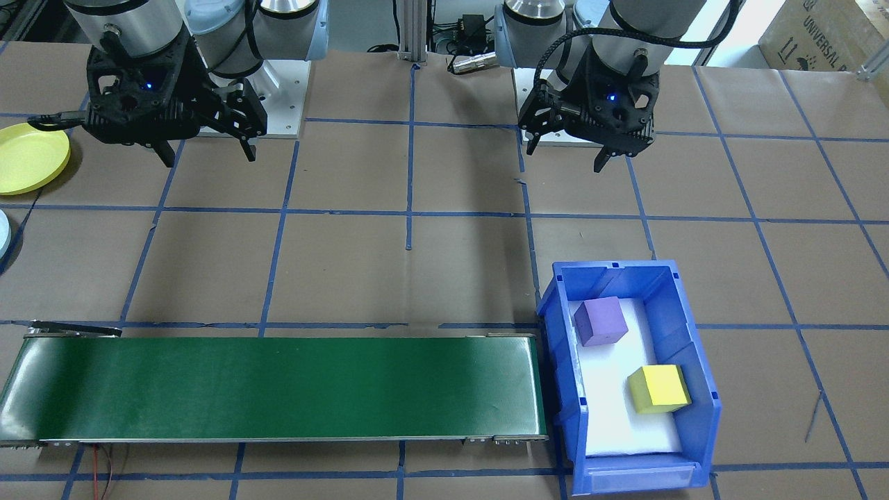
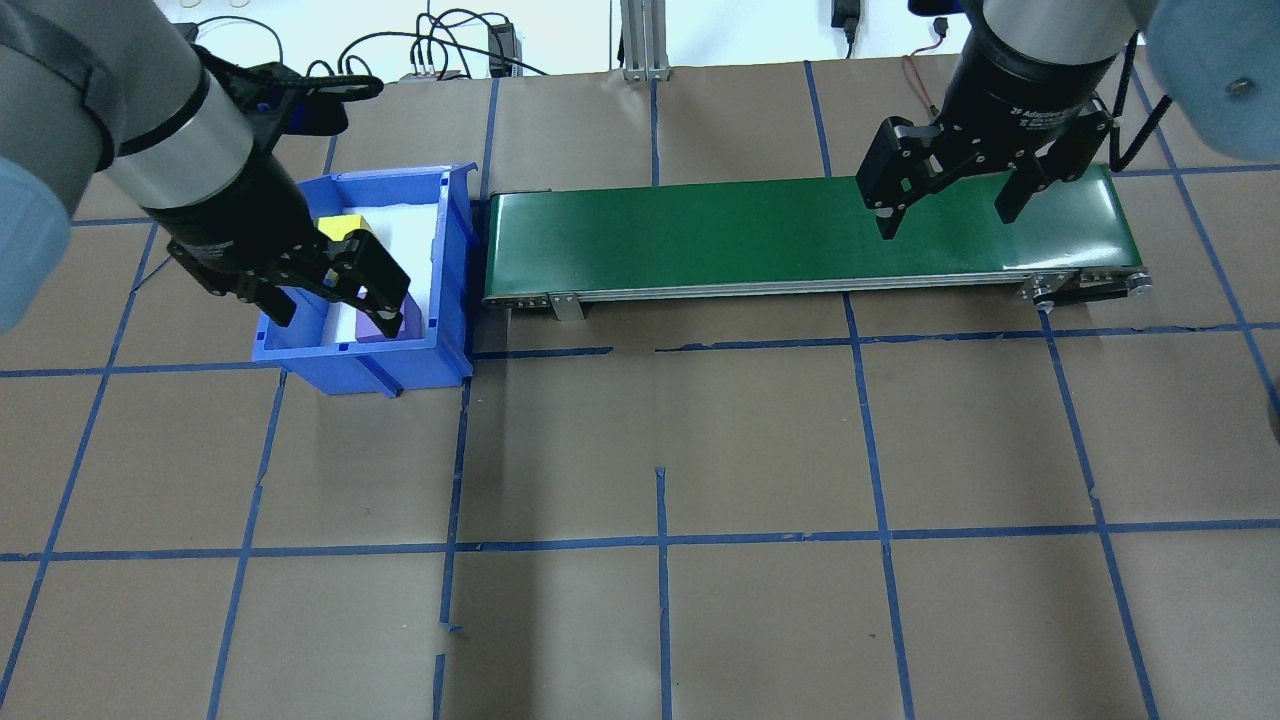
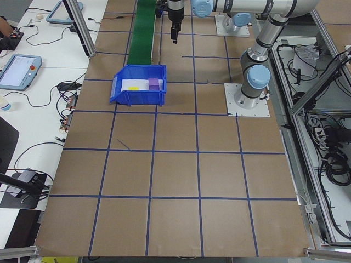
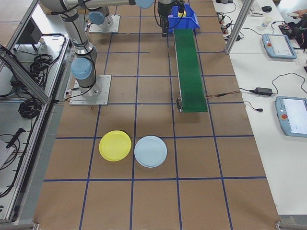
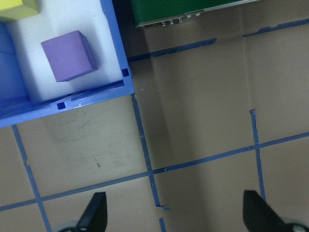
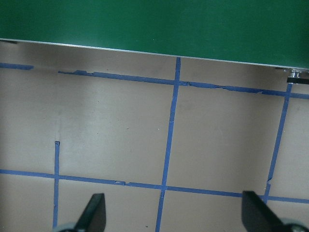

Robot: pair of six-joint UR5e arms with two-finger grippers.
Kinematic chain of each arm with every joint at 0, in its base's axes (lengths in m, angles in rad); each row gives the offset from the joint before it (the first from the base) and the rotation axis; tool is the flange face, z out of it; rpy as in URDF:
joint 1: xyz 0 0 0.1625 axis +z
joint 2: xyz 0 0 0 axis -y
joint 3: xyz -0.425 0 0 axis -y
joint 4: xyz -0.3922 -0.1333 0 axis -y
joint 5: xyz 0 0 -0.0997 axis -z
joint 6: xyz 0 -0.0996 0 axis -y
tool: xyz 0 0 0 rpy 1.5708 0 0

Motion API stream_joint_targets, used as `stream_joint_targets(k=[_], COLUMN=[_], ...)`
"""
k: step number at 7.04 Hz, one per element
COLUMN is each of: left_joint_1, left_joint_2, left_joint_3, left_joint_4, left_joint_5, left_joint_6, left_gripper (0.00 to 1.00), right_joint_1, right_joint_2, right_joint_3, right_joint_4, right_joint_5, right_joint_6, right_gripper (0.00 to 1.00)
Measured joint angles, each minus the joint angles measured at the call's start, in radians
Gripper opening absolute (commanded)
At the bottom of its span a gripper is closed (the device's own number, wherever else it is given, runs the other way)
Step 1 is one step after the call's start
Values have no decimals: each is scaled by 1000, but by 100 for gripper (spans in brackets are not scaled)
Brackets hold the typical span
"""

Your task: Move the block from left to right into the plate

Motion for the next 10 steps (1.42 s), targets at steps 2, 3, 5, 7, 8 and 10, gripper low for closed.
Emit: stream_joint_targets(k=[2, 3, 5, 7, 8, 10], left_joint_1=[1, 18, 110, 208, 229, 236], left_joint_2=[0, 1, 12, -34, -96, -247], left_joint_3=[10, 16, 14, -12, -19, -18], left_joint_4=[10, 25, 67, 81, 110, 213], left_joint_5=[-3, -3, -2, -1, 0, -4], left_joint_6=[9, 44, 186, 339, 347, 175], left_gripper=[100, 100, 100, 100, 100, 100], right_joint_1=[-1, -1, -2, -2, -2, -1], right_joint_2=[-2, -3, -3, -2, -2, -2], right_joint_3=[-1, -1, -2, -2, -2, -1], right_joint_4=[8, 11, 13, 12, 12, 13], right_joint_5=[-1, -2, -2, -1, -1, -1], right_joint_6=[3, 8, 14, 15, 15, 15], right_gripper=[100, 100, 100, 100, 100, 100])
